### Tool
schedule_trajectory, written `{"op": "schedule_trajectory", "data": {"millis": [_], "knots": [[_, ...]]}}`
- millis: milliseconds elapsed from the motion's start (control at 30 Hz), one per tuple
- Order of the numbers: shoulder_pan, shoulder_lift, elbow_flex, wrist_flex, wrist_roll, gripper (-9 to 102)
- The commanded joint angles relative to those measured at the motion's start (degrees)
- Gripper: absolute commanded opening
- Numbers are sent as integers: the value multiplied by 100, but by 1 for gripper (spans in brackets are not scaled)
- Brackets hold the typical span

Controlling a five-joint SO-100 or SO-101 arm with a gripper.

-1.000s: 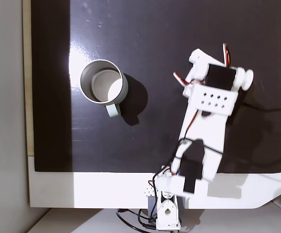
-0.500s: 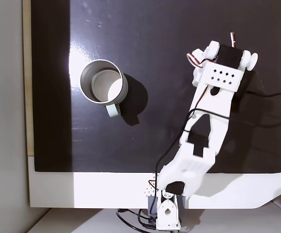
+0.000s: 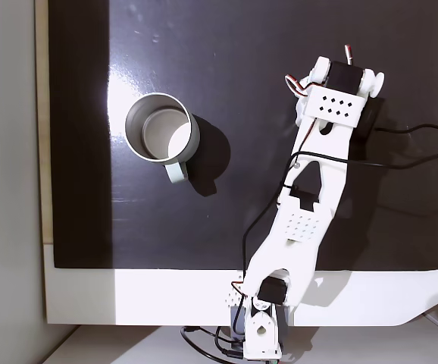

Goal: Grasp a gauze and put it in the cup.

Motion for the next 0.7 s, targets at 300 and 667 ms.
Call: {"op": "schedule_trajectory", "data": {"millis": [300, 667], "knots": [[-132, -105, -369, 53, 132, 17], [-105, 466, 26, 70, 158, 2]]}}
